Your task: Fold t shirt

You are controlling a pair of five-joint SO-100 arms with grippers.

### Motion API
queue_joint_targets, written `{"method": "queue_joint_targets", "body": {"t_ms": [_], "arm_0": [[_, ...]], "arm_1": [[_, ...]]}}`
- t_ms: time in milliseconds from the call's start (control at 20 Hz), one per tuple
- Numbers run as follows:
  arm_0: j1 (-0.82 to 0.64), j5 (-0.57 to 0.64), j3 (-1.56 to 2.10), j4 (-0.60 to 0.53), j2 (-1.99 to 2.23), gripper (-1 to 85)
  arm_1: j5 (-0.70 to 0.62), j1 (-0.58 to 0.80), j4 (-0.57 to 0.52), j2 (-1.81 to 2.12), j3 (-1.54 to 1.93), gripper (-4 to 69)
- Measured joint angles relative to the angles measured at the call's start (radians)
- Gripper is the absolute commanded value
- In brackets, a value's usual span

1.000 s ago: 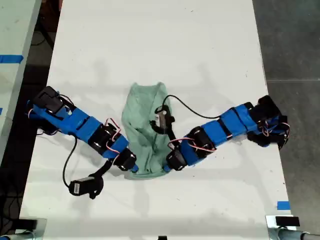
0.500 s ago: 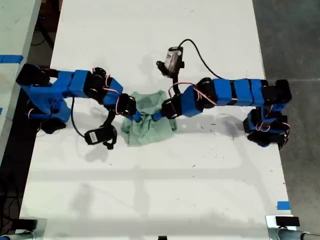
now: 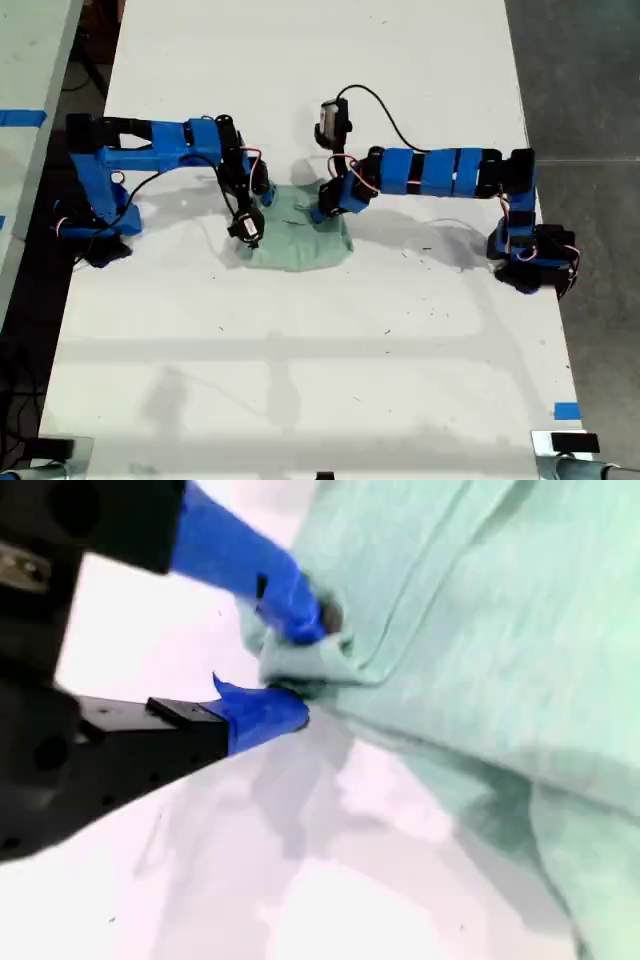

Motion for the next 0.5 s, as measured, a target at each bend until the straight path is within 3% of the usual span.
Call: {"method": "queue_joint_targets", "body": {"t_ms": [150,300,350,400,450,500], "arm_0": [[0.0,0.008,-0.003,0.009,0.025,25.3],[0.002,0.023,-0.043,0.089,0.202,18.9],[0.003,0.026,-0.046,0.118,0.295,13.5],[0.003,0.026,-0.046,0.14,0.397,0.3],[0.005,0.026,-0.041,0.149,0.52,0.0],[0.005,0.026,-0.006,0.152,0.66,0.0]], "arm_1": [[-0.012,0.003,0.043,-0.006,-0.021,32.9],[-0.014,0.005,0.123,0.106,-0.023,28.2],[-0.014,0.005,0.15,0.186,-0.023,27.2],[-0.014,0.003,0.179,0.278,-0.02,26.0],[-0.011,0.002,0.213,0.383,0.008,21.1],[-0.003,-0.002,0.244,0.489,0.055,4.8]]}}
